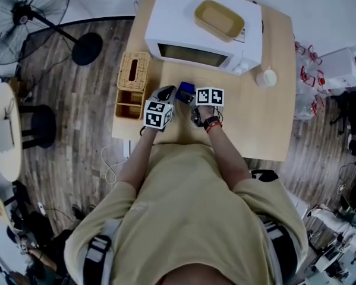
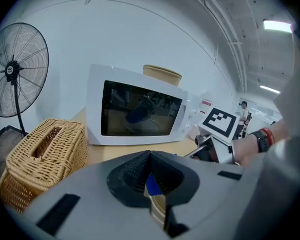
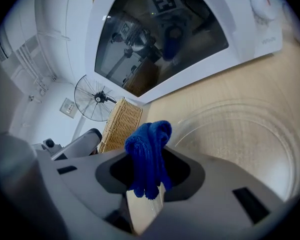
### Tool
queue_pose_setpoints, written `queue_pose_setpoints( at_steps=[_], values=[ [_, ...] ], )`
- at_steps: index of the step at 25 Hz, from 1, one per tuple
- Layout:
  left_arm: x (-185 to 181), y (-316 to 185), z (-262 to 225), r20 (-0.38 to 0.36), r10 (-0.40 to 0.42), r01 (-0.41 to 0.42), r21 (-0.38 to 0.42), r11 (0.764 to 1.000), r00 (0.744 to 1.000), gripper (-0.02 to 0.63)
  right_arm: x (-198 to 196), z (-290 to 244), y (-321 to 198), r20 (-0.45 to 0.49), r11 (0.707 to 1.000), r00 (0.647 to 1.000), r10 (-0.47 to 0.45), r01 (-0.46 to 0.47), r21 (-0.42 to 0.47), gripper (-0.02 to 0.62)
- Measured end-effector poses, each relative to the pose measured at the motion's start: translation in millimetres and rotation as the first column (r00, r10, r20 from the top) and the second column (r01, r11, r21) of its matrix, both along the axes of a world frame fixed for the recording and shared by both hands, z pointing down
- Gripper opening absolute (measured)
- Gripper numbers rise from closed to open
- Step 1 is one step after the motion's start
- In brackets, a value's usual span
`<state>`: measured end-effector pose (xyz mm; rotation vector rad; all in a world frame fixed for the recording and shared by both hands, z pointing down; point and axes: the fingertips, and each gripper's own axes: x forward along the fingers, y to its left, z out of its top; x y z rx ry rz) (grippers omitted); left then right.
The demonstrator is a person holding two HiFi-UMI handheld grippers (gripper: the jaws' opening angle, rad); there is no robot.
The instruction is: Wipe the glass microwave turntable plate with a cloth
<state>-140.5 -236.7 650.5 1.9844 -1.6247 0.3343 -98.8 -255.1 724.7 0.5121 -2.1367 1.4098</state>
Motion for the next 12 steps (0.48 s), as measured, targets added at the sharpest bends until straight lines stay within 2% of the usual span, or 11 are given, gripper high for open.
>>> queue_pose_setpoints(
  at_steps=[9,12],
  values=[
    [-10,3,11,-0.002,0.031,-0.031,-0.038,0.999,1.000,0.020,-17,28,3,-0.096,0.997,0.993,-0.075,0.074,-0.013,0.147],
    [-13,3,11,-0.004,0.035,-0.035,-0.045,0.998,0.999,0.020,-17,32,1,-0.089,0.997,0.993,-0.071,0.068,-0.038,0.149]
  ],
)
